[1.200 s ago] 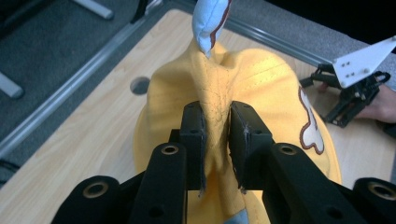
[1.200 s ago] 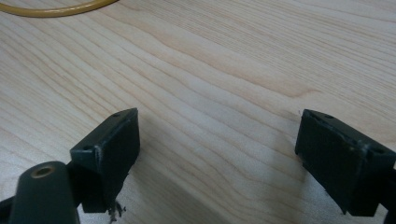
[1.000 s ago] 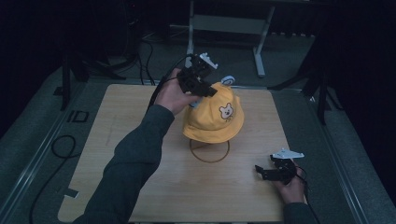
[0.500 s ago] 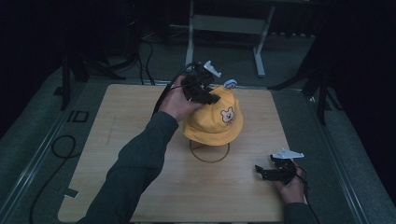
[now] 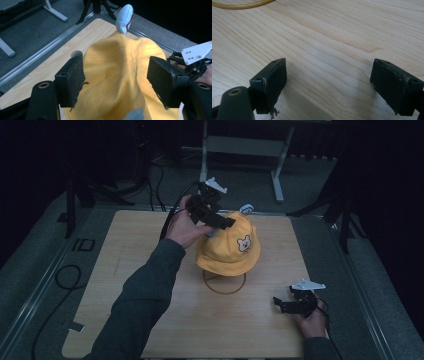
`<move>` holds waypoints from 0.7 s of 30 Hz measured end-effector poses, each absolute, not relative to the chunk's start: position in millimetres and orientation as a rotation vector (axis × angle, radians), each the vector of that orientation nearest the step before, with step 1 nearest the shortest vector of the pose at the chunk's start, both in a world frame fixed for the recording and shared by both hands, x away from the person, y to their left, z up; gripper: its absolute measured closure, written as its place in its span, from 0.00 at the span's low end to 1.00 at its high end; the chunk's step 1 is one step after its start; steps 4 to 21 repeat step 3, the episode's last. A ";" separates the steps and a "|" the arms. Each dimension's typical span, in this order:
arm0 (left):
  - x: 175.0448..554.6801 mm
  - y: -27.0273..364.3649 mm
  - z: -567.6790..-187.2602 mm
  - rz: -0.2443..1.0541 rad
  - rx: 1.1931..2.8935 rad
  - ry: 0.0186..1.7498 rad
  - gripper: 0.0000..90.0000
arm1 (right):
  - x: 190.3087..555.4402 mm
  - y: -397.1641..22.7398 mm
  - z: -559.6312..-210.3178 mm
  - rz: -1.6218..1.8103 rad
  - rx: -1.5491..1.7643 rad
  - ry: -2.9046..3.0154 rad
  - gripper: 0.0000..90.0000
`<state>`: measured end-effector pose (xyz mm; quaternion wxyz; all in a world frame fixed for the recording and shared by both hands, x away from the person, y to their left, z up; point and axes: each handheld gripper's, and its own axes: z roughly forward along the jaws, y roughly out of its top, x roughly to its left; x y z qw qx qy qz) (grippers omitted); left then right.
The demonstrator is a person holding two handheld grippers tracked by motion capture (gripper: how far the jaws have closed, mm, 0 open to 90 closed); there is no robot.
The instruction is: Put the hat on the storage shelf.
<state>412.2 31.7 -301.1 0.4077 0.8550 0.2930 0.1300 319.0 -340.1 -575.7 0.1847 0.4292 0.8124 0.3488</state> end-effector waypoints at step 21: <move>409.5 38.3 -299.4 0.346 2.144 0.746 0.32 | 319.0 -340.1 -575.7 0.983 1.210 2.290 0.15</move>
